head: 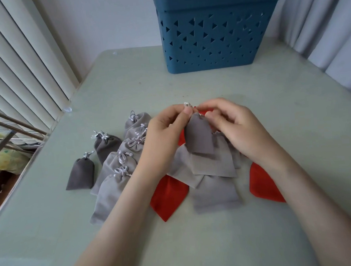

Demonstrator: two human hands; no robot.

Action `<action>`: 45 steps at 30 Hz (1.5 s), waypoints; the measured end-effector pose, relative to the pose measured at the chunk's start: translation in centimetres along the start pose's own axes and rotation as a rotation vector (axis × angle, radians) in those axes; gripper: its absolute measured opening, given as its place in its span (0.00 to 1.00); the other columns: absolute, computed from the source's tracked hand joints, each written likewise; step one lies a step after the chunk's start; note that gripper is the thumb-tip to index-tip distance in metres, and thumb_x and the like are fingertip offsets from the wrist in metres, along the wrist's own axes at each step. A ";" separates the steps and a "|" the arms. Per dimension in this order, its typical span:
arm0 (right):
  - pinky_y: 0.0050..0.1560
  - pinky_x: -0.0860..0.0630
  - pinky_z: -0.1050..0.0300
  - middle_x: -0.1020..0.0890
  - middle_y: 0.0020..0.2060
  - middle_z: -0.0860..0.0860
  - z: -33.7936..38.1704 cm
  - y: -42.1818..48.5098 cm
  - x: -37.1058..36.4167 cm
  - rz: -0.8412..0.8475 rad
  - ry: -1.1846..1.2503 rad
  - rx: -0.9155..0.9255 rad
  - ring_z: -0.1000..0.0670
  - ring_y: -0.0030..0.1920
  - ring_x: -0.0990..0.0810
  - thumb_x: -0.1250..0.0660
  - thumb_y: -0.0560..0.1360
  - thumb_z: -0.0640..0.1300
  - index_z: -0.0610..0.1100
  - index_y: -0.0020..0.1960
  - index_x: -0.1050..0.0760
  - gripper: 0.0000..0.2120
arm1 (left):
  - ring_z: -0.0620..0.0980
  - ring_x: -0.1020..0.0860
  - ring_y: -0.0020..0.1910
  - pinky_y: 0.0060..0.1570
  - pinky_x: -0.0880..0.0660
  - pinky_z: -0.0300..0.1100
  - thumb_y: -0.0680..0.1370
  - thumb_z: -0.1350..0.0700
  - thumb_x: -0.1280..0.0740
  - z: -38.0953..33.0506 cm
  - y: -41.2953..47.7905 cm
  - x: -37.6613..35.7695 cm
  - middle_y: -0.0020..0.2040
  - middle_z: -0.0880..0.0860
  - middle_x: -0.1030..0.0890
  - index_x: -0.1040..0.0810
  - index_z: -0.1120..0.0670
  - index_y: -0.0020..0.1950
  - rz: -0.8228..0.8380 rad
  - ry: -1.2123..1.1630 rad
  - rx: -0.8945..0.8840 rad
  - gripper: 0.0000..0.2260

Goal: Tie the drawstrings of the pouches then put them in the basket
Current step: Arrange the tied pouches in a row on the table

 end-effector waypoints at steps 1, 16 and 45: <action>0.49 0.26 0.54 0.19 0.41 0.47 -0.2 0.0 -0.4 0.027 -0.041 -0.012 0.48 0.45 0.21 0.38 0.79 0.41 0.46 0.53 0.21 0.08 | 0.46 0.23 0.44 0.47 0.26 0.40 0.80 0.60 0.37 -0.1 -0.1 -0.2 0.43 0.53 0.19 0.20 0.58 0.44 0.009 0.013 -0.001 0.08; 0.39 0.33 0.64 0.26 0.33 0.50 -2.8 -0.1 -0.7 -0.047 0.434 -0.265 0.55 0.35 0.31 0.41 0.79 0.38 0.43 0.35 0.27 0.14 | 0.42 0.28 0.40 0.42 0.34 0.29 0.77 0.57 0.33 -0.6 -0.4 0.0 0.37 0.42 0.22 0.16 0.52 0.47 -0.060 0.623 -0.152 0.06; 0.60 0.41 0.50 0.23 0.52 0.63 0.1 0.2 -0.2 -0.040 -0.491 0.059 0.53 0.56 0.33 0.43 0.81 0.50 0.54 0.56 0.21 0.12 | 0.45 0.26 0.43 0.50 0.29 0.47 0.75 0.54 0.31 -1.3 -1.0 0.5 0.40 0.45 0.18 0.17 0.50 0.44 -0.195 0.670 -0.258 0.03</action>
Point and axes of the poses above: each hand's wrist, its own y-axis towards the middle knuckle, its own x-axis out of the back of the hand, z = x × y, the point moved 10 cm from there along y, towards the middle knuckle
